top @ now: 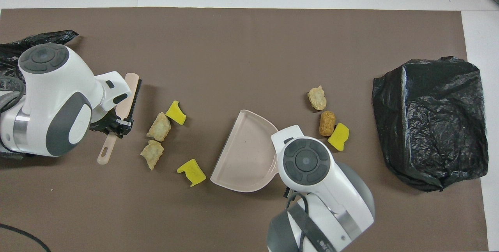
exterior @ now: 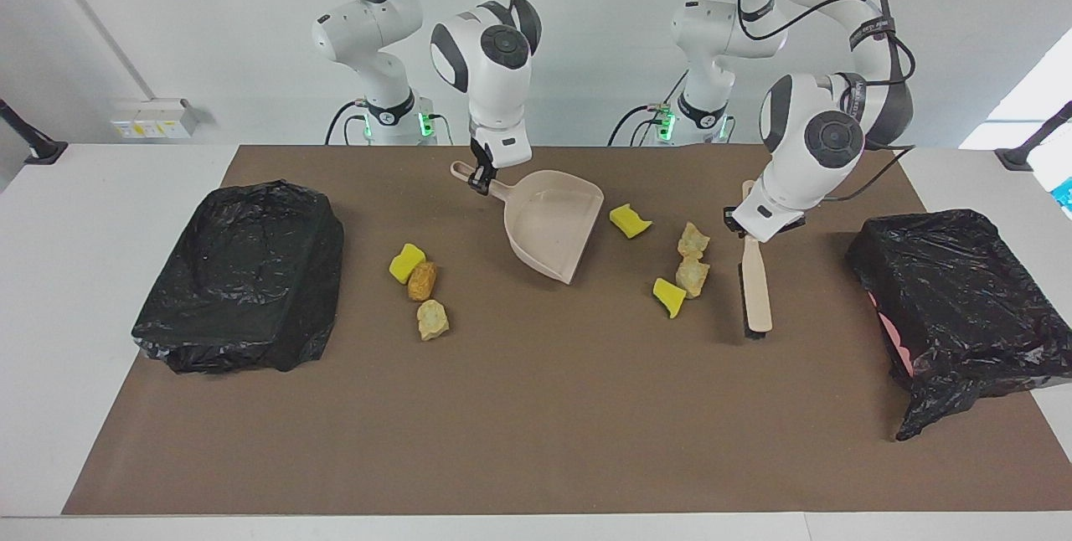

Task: Sweep and dump trash in bin

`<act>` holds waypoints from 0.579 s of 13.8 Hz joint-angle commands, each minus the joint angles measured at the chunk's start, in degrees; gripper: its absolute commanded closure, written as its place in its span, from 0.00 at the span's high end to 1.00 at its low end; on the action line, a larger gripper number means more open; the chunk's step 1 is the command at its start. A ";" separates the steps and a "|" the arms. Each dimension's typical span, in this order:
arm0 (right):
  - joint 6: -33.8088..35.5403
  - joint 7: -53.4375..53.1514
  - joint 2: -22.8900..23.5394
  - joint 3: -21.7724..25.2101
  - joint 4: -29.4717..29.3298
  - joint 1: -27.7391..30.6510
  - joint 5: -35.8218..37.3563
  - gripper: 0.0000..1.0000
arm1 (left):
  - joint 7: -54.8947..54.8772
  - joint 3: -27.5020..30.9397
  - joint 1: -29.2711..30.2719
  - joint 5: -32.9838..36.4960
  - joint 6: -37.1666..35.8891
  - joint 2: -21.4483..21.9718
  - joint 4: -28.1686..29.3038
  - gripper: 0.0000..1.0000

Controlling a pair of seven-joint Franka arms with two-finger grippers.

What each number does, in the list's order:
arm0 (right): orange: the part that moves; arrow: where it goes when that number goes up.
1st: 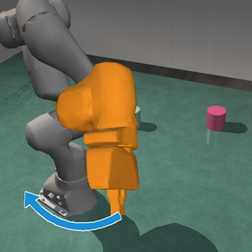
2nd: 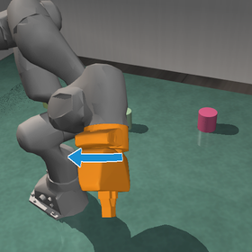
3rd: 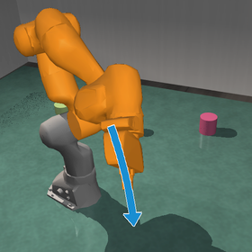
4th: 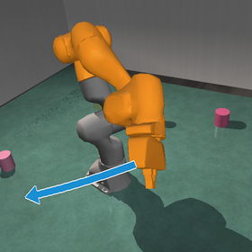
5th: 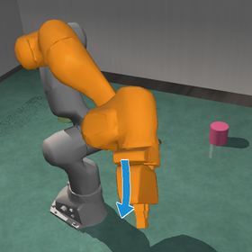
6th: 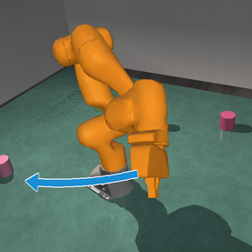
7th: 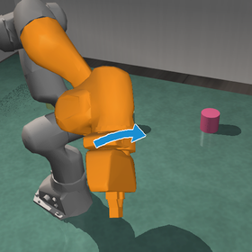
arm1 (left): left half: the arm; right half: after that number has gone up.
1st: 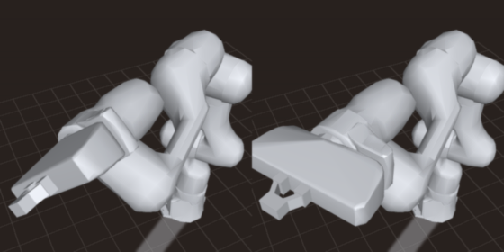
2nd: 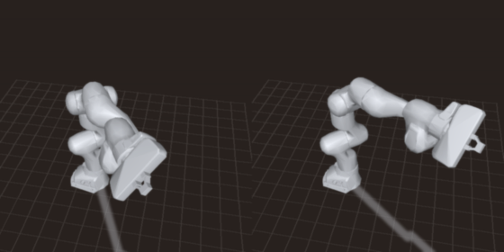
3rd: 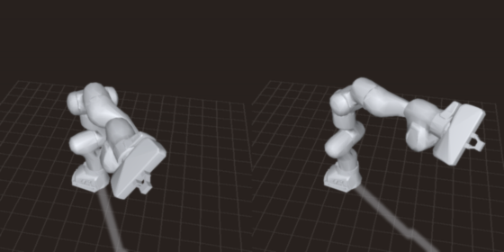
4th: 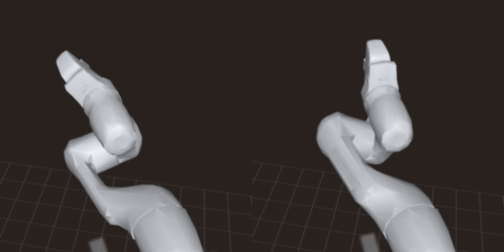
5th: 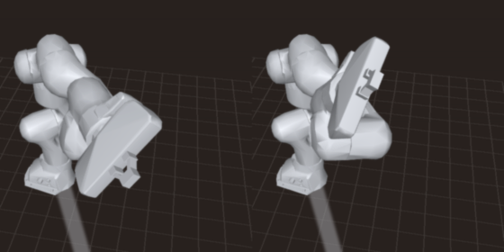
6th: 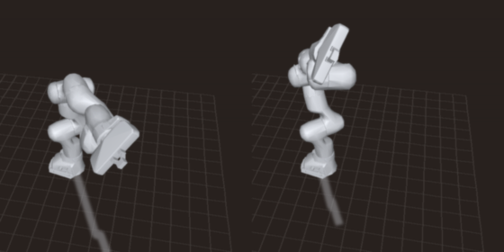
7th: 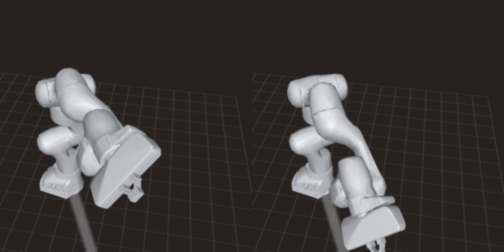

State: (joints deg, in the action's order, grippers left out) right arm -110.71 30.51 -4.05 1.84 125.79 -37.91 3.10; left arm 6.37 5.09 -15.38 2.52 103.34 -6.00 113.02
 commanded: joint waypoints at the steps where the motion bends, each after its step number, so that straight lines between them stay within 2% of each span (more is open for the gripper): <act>1: -2.14 0.69 -2.98 -0.17 4.46 0.64 0.24 0.00 | 0.14 -0.43 2.64 -2.60 8.60 5.72 10.17 0.00; 4: -4.68 -1.23 -2.37 -0.09 5.69 -1.20 0.24 0.00 | -3.56 -0.61 0.71 -2.69 11.27 3.55 11.43 0.00; 8: -8.12 -5.46 -0.08 -0.17 5.70 -2.96 0.24 0.00 | -9.26 -0.79 -1.48 -4.45 11.09 3.89 12.66 0.00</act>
State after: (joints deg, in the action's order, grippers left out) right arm -116.90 27.24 -4.39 1.84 130.93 -40.31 3.10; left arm 0.48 3.69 -15.52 -0.23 113.26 -3.66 123.40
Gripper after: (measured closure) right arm 0.674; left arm 0.744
